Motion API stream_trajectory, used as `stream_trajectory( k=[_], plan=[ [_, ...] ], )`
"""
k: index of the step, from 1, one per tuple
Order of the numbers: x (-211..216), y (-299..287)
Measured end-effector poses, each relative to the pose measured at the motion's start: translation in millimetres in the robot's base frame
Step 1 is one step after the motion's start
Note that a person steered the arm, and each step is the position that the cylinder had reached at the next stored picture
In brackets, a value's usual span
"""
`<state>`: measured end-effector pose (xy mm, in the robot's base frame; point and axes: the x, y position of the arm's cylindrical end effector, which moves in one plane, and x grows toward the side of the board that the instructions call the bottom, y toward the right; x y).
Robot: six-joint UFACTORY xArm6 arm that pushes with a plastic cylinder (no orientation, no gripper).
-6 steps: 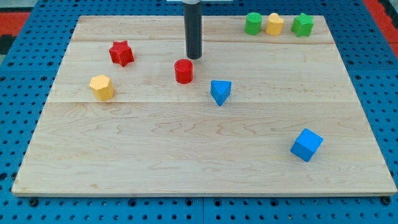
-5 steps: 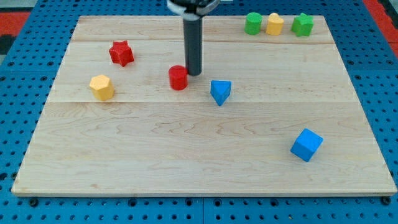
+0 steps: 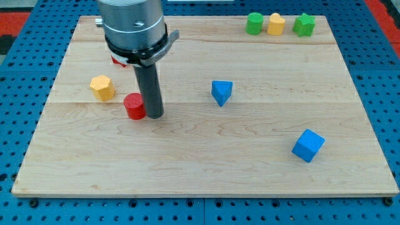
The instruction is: Adjust the red circle diagonally bottom right to the yellow hexagon
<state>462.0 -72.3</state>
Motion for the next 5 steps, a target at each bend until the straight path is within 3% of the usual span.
stream_trajectory(
  k=[3, 5],
  plan=[
    [-26, -41],
    [39, -54]
  ],
)
